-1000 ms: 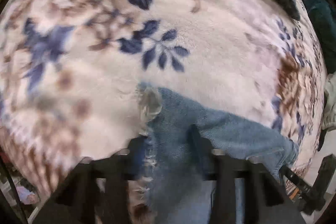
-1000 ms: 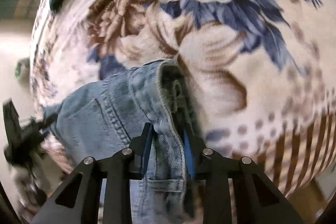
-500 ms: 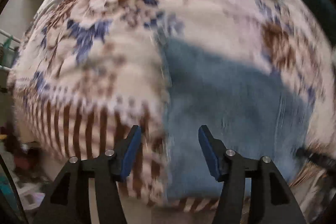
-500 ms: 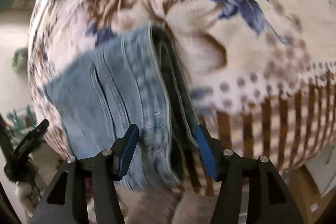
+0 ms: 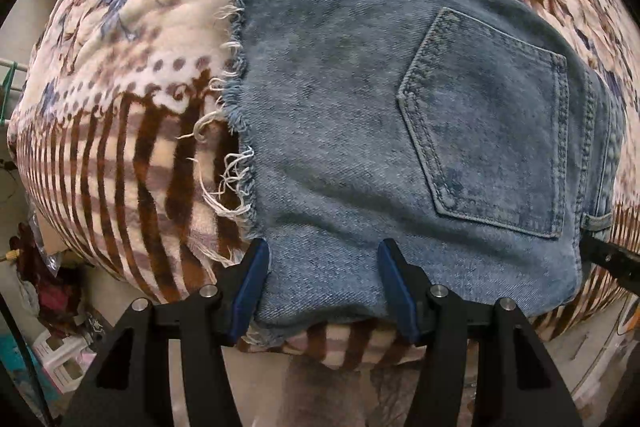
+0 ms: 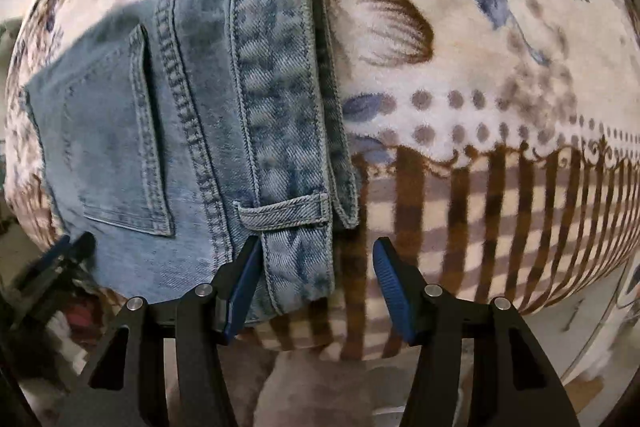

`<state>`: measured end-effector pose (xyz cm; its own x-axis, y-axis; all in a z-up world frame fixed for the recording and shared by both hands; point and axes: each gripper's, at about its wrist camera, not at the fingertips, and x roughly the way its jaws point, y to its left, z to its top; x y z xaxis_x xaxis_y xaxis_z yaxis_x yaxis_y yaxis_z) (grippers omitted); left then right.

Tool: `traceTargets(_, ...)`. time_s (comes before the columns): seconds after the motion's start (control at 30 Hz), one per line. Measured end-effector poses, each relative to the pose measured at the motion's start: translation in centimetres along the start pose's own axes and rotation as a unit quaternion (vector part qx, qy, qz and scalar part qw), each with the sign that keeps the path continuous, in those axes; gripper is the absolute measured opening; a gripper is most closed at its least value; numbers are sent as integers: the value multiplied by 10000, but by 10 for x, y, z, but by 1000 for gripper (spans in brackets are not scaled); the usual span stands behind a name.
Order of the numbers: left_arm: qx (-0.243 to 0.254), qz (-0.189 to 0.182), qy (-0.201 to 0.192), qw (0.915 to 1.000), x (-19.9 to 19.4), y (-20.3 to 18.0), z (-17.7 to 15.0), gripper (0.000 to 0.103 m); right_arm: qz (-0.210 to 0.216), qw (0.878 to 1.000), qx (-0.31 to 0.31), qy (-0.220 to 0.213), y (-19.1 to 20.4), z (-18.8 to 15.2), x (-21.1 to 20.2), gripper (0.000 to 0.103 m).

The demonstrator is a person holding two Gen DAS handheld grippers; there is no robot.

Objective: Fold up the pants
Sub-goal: 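Lift the waistband with both grippers and fold it over toward the frayed hems, then carry the folded shorts with both grippers and lower them onto the bed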

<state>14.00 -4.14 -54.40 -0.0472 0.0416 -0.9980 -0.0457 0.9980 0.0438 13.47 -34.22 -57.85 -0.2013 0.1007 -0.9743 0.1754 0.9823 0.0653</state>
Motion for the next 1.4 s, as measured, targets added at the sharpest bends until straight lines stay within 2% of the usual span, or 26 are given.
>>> traceTargets(0.13, -63, -63, 85, 9999, 16, -3, 17, 54, 17, 10000, 86, 39, 12, -2, 12, 59)
traceTargets(0.2, -186, -321, 99, 9993, 14, -1, 26, 54, 123, 9997, 163, 125, 14, -1, 18, 59)
traceTargets(0.23, -340, -591, 29, 9977, 5, 9, 27, 54, 283, 9992, 200, 174, 15, 0, 15, 62)
traceTargets(0.3, -887, -1300, -225, 9873, -11, 37, 32, 54, 613, 9977, 219, 194, -1, 1, 9, 62)
traceTargets(0.33, -1248, -1681, -395, 9770, -16, 56, 35, 54, 822, 9962, 272, 127, -4, 1, 2, 65)
traceTargets(0.4, -1533, -1885, -491, 9688, -16, 79, 45, 57, 928, 9952, 308, -73, -13, 5, -9, 75)
traceTargets(0.47, -1630, -2087, -540, 9628, -8, 94, 57, 89, 1039, 9936, 313, -306, -18, 10, -18, 79)
traceTargets(0.57, -1599, -2527, -424, 9533, 12, 99, 74, 90, 1514, 9869, 480, -278, -28, 28, -7, 79)
traceTargets(0.67, -1550, -2745, -225, 9487, 22, 85, 90, 90, 2131, 9745, 697, -92, -41, 51, 22, 79)
traceTargets(0.73, -1416, -2751, -165, 9508, 29, 74, 98, 90, 2585, 9636, 683, 4, -48, 65, 39, 79)
traceTargets(0.83, -1152, -2641, -177, 9574, 30, 57, 106, 88, 2946, 9543, 486, 107, -45, 77, 55, 85)
traceTargets(0.9, -1095, -2764, -269, 9544, 24, 52, 103, 88, 3045, 9517, 376, 150, -44, 80, 61, 86)
traceTargets(0.97, -986, -3061, -409, 9460, 12, 41, 100, 87, 3331, 9414, 477, 222, -44, 83, 62, 86)
traceTargets(1.0, -868, -3064, -448, 9469, 9, 35, 100, 87, 3529, 9341, 487, 242, -47, 83, 59, 86)
traceTargets(1.03, -704, -2929, -460, 9524, 10, 28, 100, 87, 3686, 9281, 464, 258, -44, 82, 58, 86)
traceTargets(1.07, -594, -2767, -423, 9582, 15, 24, 100, 87, 3672, 9289, 412, 260, -41, 82, 57, 86)
traceTargets(1.13, -664, -2650, -212, 9617, 35, 26, 103, 86, 3478, 9365, 309, 322, -32, 85, 62, 86)
traceTargets(1.23, -944, -2797, -142, 9553, 38, 36, 107, 86, 3367, 9401, 349, 388, -19, 92, 68, 84)
traceTargets(1.27, -957, -2786, -159, 9555, 35, 38, 107, 86, 3315, 9420, 375, 375, -21, 92, 64, 84)
traceTargets(1.4, -900, -2722, -167, 9579, 36, 39, 101, 86, 2698, 9629, -25, 2, -17, 85, 45, 84)
